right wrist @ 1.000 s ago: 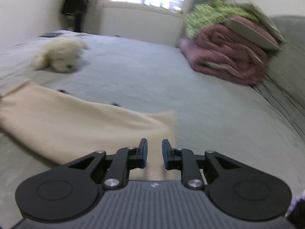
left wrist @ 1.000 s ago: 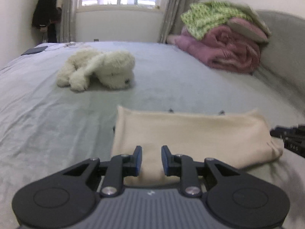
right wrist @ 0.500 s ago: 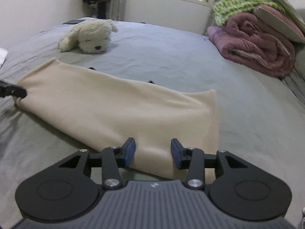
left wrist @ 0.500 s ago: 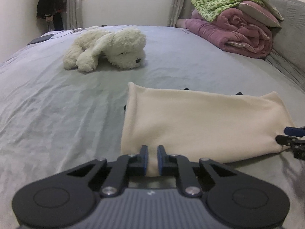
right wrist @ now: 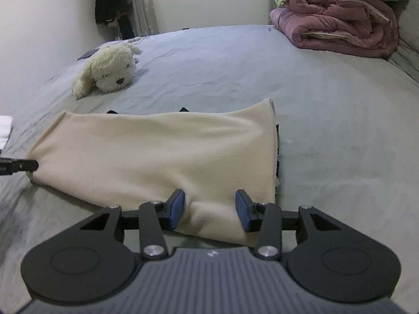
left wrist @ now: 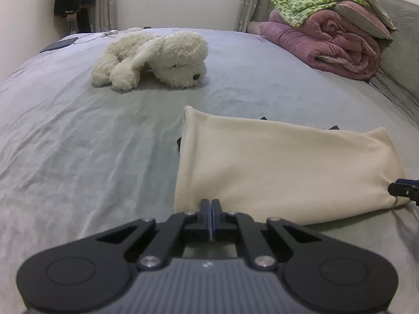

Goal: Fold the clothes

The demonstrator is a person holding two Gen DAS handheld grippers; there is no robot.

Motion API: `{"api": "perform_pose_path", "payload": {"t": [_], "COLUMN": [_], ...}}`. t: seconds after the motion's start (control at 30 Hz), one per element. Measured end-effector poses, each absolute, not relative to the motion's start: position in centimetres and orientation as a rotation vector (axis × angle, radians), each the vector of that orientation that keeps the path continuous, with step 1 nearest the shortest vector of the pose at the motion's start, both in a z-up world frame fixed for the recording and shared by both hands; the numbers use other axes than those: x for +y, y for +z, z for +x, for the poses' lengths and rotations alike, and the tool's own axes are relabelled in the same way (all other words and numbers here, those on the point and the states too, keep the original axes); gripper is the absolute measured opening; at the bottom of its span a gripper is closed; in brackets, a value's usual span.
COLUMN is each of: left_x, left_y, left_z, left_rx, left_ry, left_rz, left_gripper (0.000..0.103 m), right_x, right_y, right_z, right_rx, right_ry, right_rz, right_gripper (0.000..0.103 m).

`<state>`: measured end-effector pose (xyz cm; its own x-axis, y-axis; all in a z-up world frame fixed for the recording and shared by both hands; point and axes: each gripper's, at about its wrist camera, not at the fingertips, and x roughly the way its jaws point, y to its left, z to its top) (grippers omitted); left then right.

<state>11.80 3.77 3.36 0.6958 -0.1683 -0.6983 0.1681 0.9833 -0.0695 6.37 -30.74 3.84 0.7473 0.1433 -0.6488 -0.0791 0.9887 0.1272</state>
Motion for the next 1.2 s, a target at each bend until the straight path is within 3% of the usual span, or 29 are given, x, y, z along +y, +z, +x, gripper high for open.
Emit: {"api": "perform_pose_path", "payload": {"t": [0.3, 0.63, 1.2], "left_x": [3.7, 4.1, 4.3], "left_y": [3.4, 3.2, 3.1], "left_z": [11.9, 12.2, 12.4], "left_rx": [0.793, 0.806, 0.818], "left_ry": [-0.187, -0.206, -0.216], "left_rz": [-0.006, -0.030, -0.056], "left_gripper": [0.004, 0.004, 0.004], "right_x": [-25.8, -20.6, -20.2], "right_y": [6.4, 2.2, 4.0], "right_z": [6.9, 10.3, 15.8], "right_rx": [0.590, 0.673, 0.733], "right_ry": [0.144, 0.242, 0.172], "right_rz": [0.019, -0.028, 0.116], "right_gripper": [0.045, 0.045, 0.045]}}
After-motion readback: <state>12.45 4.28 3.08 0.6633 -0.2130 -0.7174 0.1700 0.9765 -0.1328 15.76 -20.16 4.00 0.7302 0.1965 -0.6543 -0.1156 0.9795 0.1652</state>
